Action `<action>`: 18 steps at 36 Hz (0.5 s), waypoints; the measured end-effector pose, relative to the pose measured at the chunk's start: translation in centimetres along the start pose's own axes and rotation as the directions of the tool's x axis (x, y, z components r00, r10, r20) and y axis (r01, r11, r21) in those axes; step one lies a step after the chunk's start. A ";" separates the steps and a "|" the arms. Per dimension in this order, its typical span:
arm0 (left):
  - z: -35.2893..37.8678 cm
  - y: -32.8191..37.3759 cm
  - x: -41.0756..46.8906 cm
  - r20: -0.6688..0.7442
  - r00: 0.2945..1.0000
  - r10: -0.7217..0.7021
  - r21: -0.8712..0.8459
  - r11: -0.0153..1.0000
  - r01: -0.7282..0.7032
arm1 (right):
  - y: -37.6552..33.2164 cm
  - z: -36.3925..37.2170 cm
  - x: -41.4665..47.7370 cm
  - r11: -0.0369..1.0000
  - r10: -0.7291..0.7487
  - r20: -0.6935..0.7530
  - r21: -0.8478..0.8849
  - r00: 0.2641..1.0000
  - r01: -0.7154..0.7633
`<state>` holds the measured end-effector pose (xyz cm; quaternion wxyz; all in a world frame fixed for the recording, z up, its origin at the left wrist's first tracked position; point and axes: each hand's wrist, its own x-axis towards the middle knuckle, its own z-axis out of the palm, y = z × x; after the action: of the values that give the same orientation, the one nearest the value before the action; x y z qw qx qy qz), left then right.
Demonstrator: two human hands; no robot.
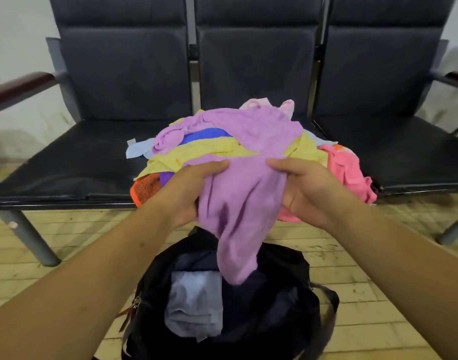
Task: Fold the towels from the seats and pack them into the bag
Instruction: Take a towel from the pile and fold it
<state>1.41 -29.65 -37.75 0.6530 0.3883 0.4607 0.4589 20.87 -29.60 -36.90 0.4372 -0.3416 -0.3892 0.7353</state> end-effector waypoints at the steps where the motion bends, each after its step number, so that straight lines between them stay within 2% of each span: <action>1: -0.3 0.0 0.0 0.052 0.999 0.006 0.001 1.000 -0.006 | -0.5 0.0 0.0 0.997 -0.029 -0.007 0.065 1.000 0.030; 4: -0.8 -0.4 0.0 0.235 0.972 -0.010 -0.005 1.000 0.011 | -1.8 -0.4 -0.3 0.974 -0.095 -0.043 0.200 0.995 0.102; 6: -0.7 -1.1 -0.2 0.398 0.917 -0.033 0.028 0.999 0.023 | -2.2 -0.7 -0.5 0.964 -0.128 -0.067 0.227 0.990 0.140; 8: -0.2 -2.3 -0.6 0.449 0.892 -0.058 0.131 0.991 -0.001 | -2.5 -0.9 -0.8 0.960 -0.126 -0.081 0.243 0.989 0.142; 10: 0.5 -2.9 -0.6 0.384 0.922 -0.041 0.124 0.992 -0.008 | -2.8 -0.9 -1.1 0.962 -0.108 -0.095 0.241 0.990 0.128; 13: 0.9 -2.6 -0.4 0.279 0.960 0.008 -0.103 0.994 0.022 | -3.1 -1.0 -1.3 0.980 -0.086 -0.176 0.162 0.981 0.115; 16: 1.1 -1.6 -0.4 0.209 0.977 0.030 -0.336 0.941 0.044 | -3.6 -1.7 -1.3 0.993 -0.071 -0.252 0.074 0.965 0.093; 18: 1.6 -1.5 -0.7 0.178 0.984 0.018 -0.391 0.919 0.054 | -3.6 -2.0 -1.6 0.994 -0.037 -0.288 0.087 0.957 0.064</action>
<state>3.23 -30.91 -38.48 0.7605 0.2838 0.3022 0.4998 24.57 -29.34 -34.42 0.5234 -0.4129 -0.2949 0.6845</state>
